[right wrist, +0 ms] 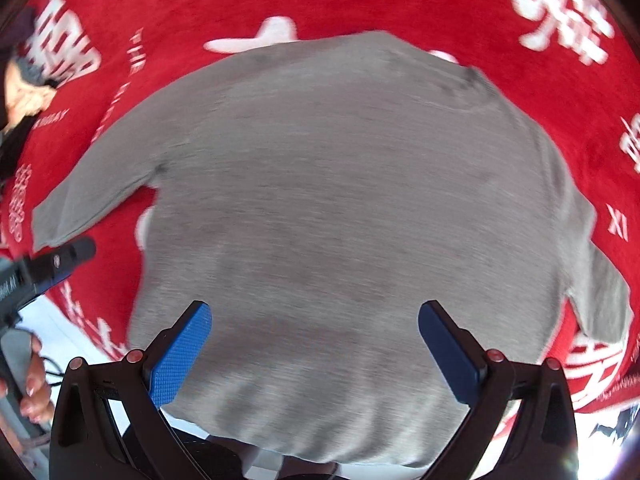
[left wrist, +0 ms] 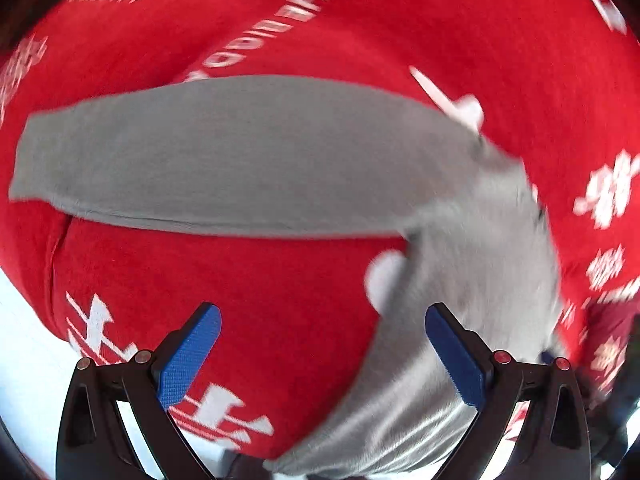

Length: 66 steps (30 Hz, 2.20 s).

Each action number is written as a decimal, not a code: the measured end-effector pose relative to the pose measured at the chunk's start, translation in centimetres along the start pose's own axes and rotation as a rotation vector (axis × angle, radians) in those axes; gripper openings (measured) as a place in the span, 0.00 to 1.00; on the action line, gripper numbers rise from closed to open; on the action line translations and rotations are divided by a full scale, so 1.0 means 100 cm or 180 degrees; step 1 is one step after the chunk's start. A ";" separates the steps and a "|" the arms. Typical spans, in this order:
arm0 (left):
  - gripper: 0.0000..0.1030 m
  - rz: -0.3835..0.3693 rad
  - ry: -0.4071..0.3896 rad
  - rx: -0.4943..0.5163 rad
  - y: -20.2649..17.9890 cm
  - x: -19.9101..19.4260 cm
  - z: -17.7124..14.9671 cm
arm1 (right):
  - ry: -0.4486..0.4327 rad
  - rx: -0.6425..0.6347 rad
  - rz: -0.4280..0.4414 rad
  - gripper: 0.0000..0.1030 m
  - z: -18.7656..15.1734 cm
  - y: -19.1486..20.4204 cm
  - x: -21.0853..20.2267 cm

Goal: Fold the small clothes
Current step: 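Grasp the sweater sleeve cuff with the left gripper and lift it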

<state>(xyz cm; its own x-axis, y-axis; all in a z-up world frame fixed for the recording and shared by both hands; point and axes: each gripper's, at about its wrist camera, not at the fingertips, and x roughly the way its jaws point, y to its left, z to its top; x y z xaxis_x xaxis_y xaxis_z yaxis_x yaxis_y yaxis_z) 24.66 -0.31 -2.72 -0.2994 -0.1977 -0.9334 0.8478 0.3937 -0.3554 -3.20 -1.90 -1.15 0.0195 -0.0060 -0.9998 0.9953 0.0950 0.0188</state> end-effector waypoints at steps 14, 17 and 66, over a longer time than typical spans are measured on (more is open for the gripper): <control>1.00 -0.0774 -0.0737 -0.1098 0.150 -0.004 0.049 | 0.0093 -0.0523 0.0365 1.00 0.011 0.092 0.027; 1.00 -0.0841 -0.0829 -0.1228 0.161 -0.001 0.055 | 0.0112 -0.0568 0.0363 1.00 0.015 0.099 0.031; 0.08 -0.0953 -0.0313 0.1748 -0.292 0.090 -0.037 | -0.0158 0.1046 0.0340 1.00 -0.026 -0.192 -0.011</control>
<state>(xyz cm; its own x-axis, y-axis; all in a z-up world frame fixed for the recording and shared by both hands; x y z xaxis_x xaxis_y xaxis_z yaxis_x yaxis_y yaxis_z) -4.40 -10.28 -0.89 -0.5390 -0.3198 -0.7793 0.8423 -0.2045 -0.4987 -22.62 -1.10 -0.48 0.1216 -0.0624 -0.9906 0.9646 -0.2277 0.1328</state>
